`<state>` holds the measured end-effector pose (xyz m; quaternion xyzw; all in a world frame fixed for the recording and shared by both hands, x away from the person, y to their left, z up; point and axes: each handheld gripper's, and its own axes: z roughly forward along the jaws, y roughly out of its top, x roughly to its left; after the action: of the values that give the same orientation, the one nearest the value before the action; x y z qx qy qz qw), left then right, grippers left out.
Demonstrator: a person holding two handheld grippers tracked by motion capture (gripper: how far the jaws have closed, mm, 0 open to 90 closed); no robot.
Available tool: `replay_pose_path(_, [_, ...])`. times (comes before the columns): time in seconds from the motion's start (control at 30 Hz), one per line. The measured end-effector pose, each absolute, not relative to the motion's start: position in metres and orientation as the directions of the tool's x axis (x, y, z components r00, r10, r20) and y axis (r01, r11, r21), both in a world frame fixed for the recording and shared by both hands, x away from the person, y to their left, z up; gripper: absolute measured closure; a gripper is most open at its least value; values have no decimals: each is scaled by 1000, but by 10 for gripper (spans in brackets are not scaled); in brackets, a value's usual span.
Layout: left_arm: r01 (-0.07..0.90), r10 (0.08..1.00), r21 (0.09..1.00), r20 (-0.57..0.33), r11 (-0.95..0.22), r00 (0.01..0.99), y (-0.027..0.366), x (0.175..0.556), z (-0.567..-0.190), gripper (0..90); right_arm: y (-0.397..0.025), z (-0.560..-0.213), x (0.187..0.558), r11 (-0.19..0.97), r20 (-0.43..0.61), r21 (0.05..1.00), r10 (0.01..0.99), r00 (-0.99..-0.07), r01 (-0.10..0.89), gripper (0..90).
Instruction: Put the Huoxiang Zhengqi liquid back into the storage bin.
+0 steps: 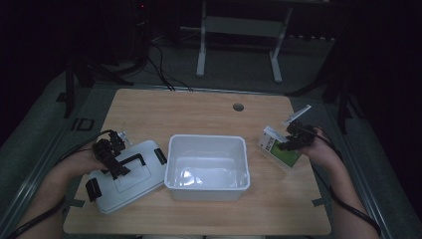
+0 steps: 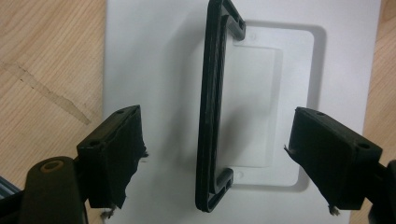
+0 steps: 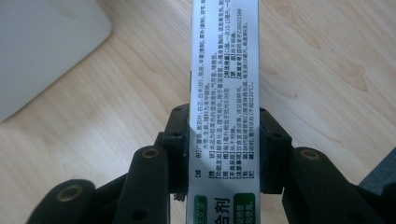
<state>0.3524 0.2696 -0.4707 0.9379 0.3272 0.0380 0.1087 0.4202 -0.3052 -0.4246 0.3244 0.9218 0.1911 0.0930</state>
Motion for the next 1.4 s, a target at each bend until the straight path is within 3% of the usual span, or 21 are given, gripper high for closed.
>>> replay_pose_path(0.47, [602, 618, 226, 1, -766, 786, 267, 353, -471, 179, -294, -375, 378, 774, -86, 487, 503, -860, 404, 634])
replay_pose_path(0.9, [590, 607, 220, 15, -777, 794, 263, 352, -469, 179, -258, -331, 353, 811, -97, 516, 374, -922, 275, 634])
replay_pose_path(1.4, [590, 608, 221, 20, -777, 793, 263, 352, -468, 179, -195, -316, 328, 845, -104, 528, 160, -982, 82, 634])
